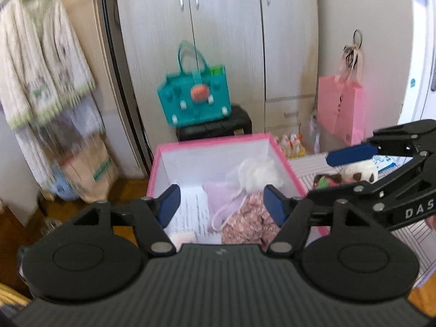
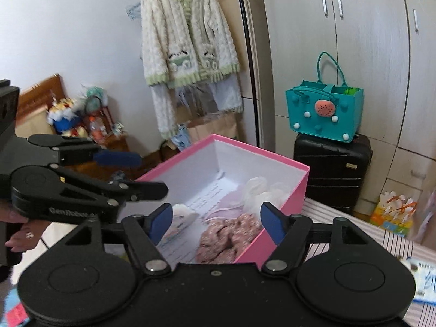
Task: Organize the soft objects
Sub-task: 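Withdraw both grippers and move them toward the strawberry plush and orange ball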
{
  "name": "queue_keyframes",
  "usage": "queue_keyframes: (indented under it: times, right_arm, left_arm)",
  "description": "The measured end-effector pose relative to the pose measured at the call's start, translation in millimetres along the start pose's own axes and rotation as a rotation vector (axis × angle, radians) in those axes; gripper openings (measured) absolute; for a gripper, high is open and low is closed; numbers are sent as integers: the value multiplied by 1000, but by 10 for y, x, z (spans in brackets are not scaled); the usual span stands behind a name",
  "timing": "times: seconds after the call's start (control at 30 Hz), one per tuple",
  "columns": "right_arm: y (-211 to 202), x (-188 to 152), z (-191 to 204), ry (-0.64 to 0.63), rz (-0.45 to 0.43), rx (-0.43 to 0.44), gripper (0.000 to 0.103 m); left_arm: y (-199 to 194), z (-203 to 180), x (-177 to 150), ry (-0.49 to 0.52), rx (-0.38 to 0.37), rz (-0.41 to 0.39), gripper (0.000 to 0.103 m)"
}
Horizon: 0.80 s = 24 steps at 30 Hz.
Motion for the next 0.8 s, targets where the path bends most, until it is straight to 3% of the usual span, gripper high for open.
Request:
queue_keyframes:
  times: [0.2, 0.33, 0.63, 0.8]
  right_arm:
    - [-429, -60, -60, 0, -17, 29, 76]
    - [-690, -83, -69, -17, -28, 36, 77]
    - [-1211, -280, -72, -95, -42, 4, 78]
    - [-1385, -461, -173, -106, -28, -15, 80]
  left_arm:
    - [-402, -310, 128, 97, -3, -32, 79]
    - [-569, -494, 136, 114, -44, -27, 88]
    - [-663, -737, -161, 137, -114, 62, 88]
    - [-717, -937, -242, 136, -195, 81, 88]
Point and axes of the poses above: each gripper's, at about its wrist camera, not at the fingertips, and y roughly the way its jaws point, z to its left, x to its top, the point moved 8 cm from there along y, roughly the way its jaws point, and after that the axes turned 15 degrees about -x, right-handed, at the moved point
